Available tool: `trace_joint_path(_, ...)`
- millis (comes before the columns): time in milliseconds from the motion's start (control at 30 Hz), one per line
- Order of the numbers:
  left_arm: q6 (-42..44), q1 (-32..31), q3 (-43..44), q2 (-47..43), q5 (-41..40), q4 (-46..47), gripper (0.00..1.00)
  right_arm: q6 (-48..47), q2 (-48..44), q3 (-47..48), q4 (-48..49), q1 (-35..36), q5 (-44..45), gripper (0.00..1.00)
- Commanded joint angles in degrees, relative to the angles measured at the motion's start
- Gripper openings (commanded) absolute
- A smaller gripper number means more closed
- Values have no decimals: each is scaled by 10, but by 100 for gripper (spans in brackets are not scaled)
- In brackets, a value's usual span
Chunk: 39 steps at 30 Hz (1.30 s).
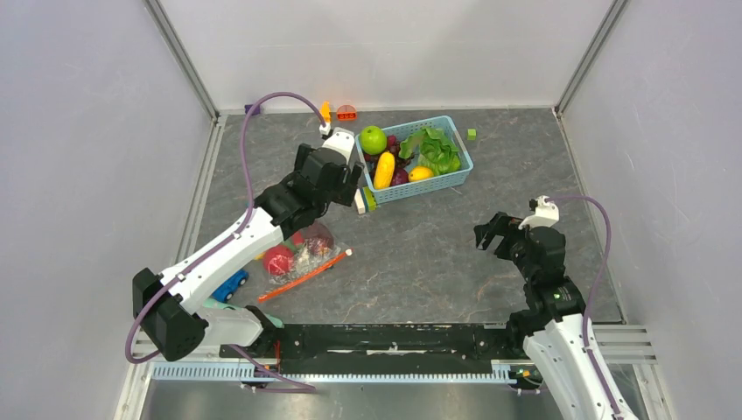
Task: Open the zip-top bag and remove the fake food
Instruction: Pick up the zipper food storage bag at the center of the board.
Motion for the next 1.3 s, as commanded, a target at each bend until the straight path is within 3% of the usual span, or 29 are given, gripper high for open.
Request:
trace_joint_path(0,-12,-6,-4,-26,-20,33,100,-2,-2,2,29,-1,-6,98)
trace_joint_path(167,-40,-9,19,-35,-31,-38,100,-24,12,-1,35,-1,-33,98)
trace_joint_path(433,-89,-5,-95,-186,-68,-46,100,-5,91,-2,122,16,-152,99)
trace_joint_path(500,-104,3,-115,-218,-77,-54,100,22,101,-14,160,57,-143,99)
trace_joint_path(633,-133,28,-148,-252,-78,-67,100,41,160,4,189,187,-37,99)
trace_joint_path(767,-134,49,-153,-257,-75,-62,100,75,234,9,284,277,-12,99)
trace_joint_path(1100,-126,77,-156,-253,-60,-53,100,149,454,53,523,443,44,99)
trace_joint_path(1267,-121,79,-157,-252,-56,-51,100,224,542,59,628,472,77,99)
